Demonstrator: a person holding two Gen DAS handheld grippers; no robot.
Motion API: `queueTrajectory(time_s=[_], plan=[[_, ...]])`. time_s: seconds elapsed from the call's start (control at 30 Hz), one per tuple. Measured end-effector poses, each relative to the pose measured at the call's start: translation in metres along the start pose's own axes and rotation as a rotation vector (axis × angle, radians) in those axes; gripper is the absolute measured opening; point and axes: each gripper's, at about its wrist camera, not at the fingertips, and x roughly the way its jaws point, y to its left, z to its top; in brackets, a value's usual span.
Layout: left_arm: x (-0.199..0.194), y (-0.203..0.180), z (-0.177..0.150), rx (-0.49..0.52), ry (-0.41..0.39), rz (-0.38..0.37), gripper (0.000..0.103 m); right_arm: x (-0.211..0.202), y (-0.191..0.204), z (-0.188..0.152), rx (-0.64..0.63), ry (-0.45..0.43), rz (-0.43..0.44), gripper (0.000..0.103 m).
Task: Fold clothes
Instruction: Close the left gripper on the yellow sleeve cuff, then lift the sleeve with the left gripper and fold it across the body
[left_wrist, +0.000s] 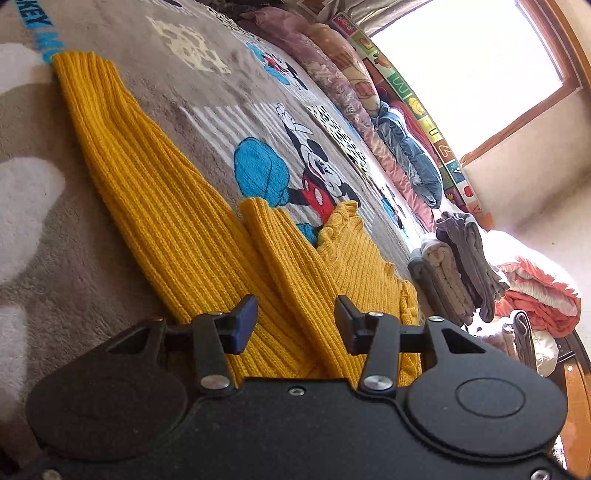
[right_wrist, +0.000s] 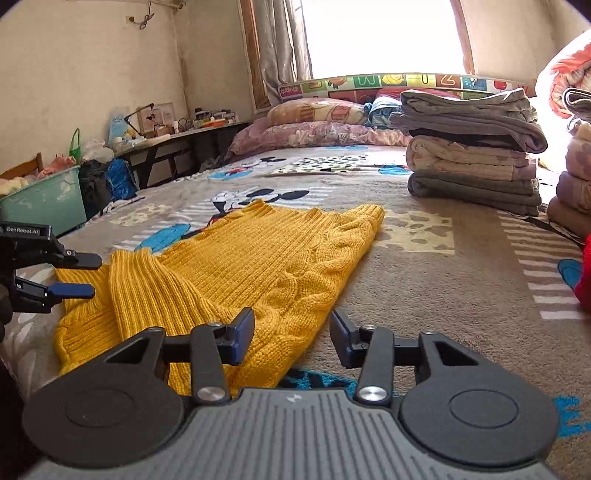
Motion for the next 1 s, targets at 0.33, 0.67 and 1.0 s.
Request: queueTrajectory(time_s=[0.33,0.67,1.0], plan=[[0.022,-0.002,0.011,0.002,-0.07,0.006,0.03,-0.014,0.019,-0.004,-0.119,0.045,-0.002,0.038],[0.004,-0.041,0.002,0.216,-0.156,-0.011,0.006,-0.064,0.027,-0.022,-0.118,-0.007,0.108,0.043],[0.002,-0.101,-0.007,0.299,-0.144,-0.132,0.006,-0.068,0.051,-0.025,-0.193,-0.049,0.275,0.071]])
